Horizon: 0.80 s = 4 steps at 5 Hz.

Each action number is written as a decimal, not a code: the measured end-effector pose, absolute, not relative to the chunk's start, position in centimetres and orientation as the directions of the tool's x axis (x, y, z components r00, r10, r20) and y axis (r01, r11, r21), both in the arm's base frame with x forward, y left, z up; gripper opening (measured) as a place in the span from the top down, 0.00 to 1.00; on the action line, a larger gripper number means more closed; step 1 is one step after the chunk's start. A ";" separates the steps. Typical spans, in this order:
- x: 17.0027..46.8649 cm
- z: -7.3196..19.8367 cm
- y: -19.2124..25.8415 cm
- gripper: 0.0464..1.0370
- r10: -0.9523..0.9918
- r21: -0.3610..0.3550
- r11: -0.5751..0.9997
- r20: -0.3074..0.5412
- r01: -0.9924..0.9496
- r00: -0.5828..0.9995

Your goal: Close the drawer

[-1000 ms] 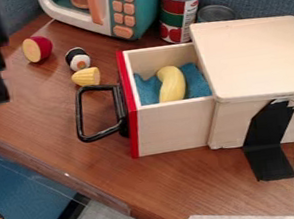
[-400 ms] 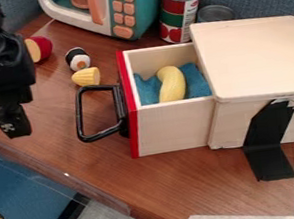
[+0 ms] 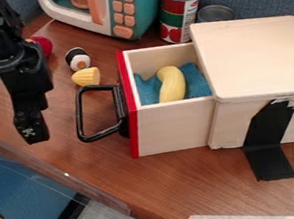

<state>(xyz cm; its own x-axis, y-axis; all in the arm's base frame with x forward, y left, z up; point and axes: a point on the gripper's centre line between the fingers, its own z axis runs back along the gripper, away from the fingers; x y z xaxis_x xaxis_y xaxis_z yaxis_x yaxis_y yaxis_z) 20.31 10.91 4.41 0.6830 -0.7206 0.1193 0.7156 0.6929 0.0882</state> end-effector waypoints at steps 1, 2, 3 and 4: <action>20.8 3.7 10.1 0.04 -0.710 0.070 0.703 0.121 0.708 0.694; 21.7 3.6 9.7 0.04 -0.698 0.066 0.715 0.130 0.696 0.704; 22.5 3.2 8.8 0.04 -0.713 0.063 0.699 0.145 0.712 0.686; 23.2 2.7 8.3 0.04 -0.730 0.091 0.679 0.193 0.729 0.656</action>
